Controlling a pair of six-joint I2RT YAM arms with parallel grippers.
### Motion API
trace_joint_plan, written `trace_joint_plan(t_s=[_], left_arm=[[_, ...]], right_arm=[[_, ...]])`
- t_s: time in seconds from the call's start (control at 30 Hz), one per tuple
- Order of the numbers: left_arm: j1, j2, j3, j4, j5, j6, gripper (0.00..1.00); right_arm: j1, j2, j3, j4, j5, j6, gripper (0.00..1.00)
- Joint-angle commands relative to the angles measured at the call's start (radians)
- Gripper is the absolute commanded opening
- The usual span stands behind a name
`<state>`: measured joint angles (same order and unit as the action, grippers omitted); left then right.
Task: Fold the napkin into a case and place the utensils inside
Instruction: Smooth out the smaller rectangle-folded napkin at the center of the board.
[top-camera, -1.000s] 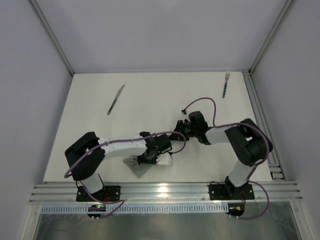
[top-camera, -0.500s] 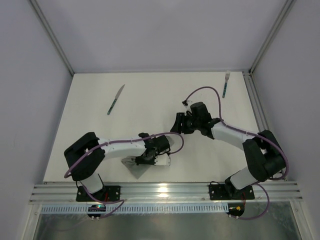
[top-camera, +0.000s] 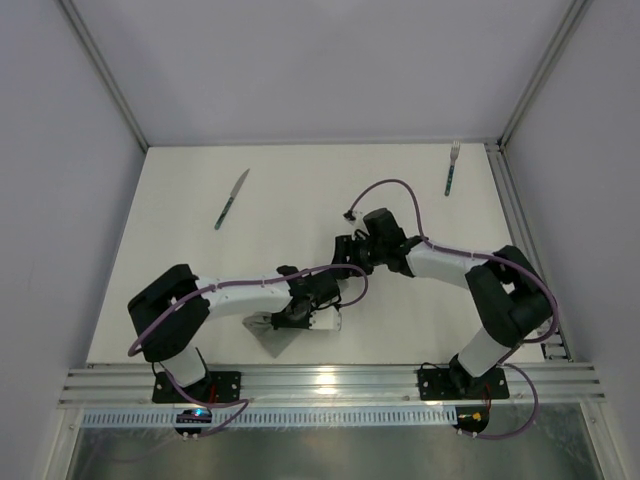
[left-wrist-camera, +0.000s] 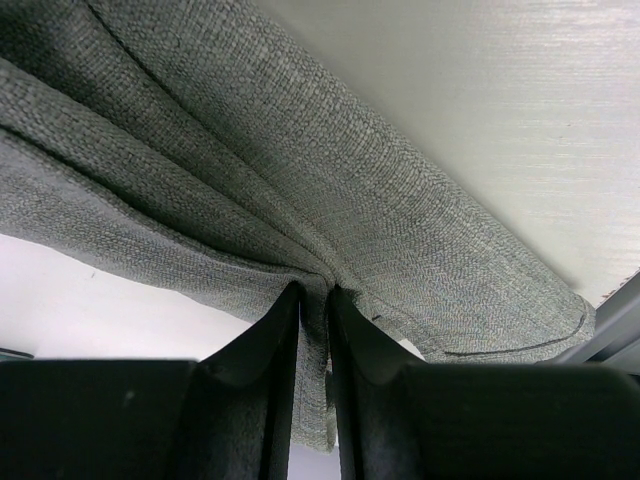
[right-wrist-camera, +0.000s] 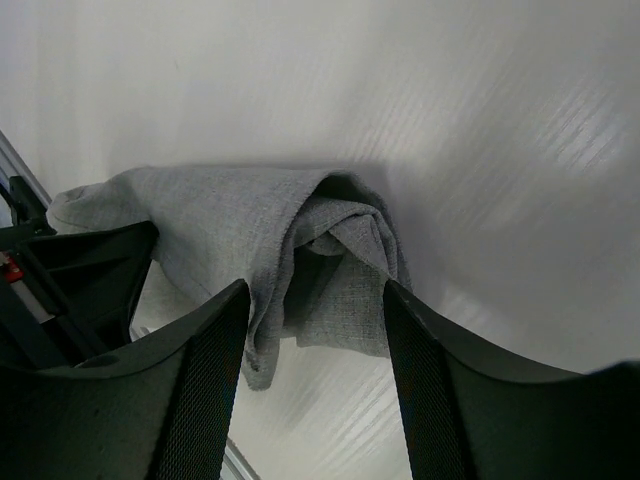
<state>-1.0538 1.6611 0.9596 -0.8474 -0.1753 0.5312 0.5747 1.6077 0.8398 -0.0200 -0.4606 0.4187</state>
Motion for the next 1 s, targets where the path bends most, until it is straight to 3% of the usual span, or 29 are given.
trace_joint_plan(t_s=[0.0, 0.2, 0.43, 0.53, 0.8, 0.9, 0.93, 0.97], left_arm=[[-0.003, -0.029, 0.002, 0.011, -0.006, -0.007, 0.2], [-0.003, -0.029, 0.002, 0.014, -0.006, -0.004, 0.2], [-0.005, -0.03, -0.002, 0.016, -0.006, -0.004, 0.2], [-0.003, -0.029, -0.002, 0.018, -0.004, -0.005, 0.2], [-0.005, -0.032, -0.002, 0.019, -0.003, -0.007, 0.2], [-0.005, -0.038, -0.004, 0.018, -0.007, -0.007, 0.2], [-0.005, -0.04, -0.002, 0.015, -0.007, -0.008, 0.2], [-0.005, -0.043, 0.002, 0.011, -0.01, -0.01, 0.21]], right_arm=[[-0.003, 0.047, 0.039, 0.092, -0.093, 0.045, 0.61], [0.005, 0.123, 0.07, 0.094, -0.139, 0.043, 0.55], [0.013, 0.1, 0.076, 0.033, -0.128, 0.011, 0.48], [0.036, 0.08, 0.105, -0.038, -0.083, -0.023, 0.48], [0.059, 0.146, 0.108, -0.014, -0.11, -0.005, 0.47], [0.045, 0.17, 0.105, 0.014, -0.138, 0.017, 0.3], [0.037, 0.17, 0.096, 0.064, -0.142, 0.028, 0.16], [0.033, 0.169, 0.09, 0.077, -0.147, 0.041, 0.11]])
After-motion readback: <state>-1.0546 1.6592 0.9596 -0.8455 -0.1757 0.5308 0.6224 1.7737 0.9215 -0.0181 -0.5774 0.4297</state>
